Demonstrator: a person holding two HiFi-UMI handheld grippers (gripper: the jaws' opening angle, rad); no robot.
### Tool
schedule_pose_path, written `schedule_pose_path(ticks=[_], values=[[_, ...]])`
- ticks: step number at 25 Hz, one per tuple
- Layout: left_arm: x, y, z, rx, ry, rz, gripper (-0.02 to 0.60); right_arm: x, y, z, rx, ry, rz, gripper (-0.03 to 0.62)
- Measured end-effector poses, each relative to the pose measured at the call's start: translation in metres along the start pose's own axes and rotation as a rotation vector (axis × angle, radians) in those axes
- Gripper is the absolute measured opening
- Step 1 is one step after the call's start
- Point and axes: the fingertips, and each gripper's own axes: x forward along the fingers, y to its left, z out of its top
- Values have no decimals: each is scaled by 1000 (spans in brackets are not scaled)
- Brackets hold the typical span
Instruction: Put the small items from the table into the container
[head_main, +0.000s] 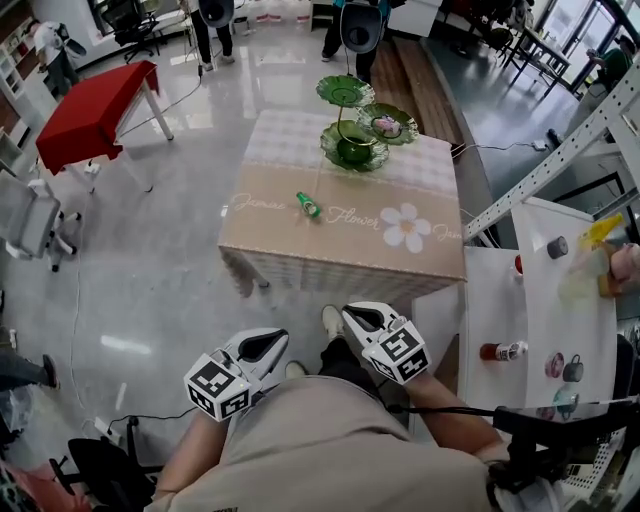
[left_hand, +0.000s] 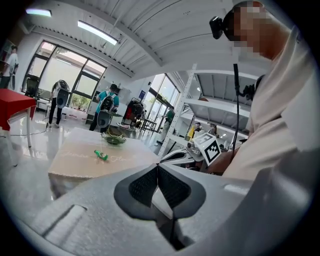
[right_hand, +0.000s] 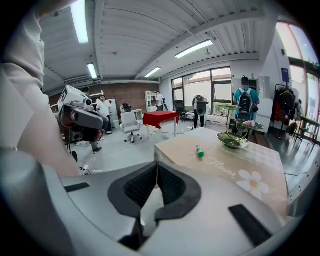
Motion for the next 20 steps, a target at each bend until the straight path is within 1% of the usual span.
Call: schedule_pose_path(ticks=[4,7,11,17,18,20], values=[[-13,-5,-7,10,2,15,9,-2,12,0,-9,1,3,20],[-19,-1,-6,14,-11,33,9,1,11,2,-22,6,-4,20],[-27,3,-4,-14,-29,59,9,9,4,4,-26,21,-16,20],[-34,22,-2,-48,-39,121,11,43,-22,9,-39,39,9,25],[-33,26,-2,-55,-39,131,11,52,-30,10,-42,41,11,41],[-29,35,0,-69,-39,147,11,72,-50,11,-44,48,8,103]])
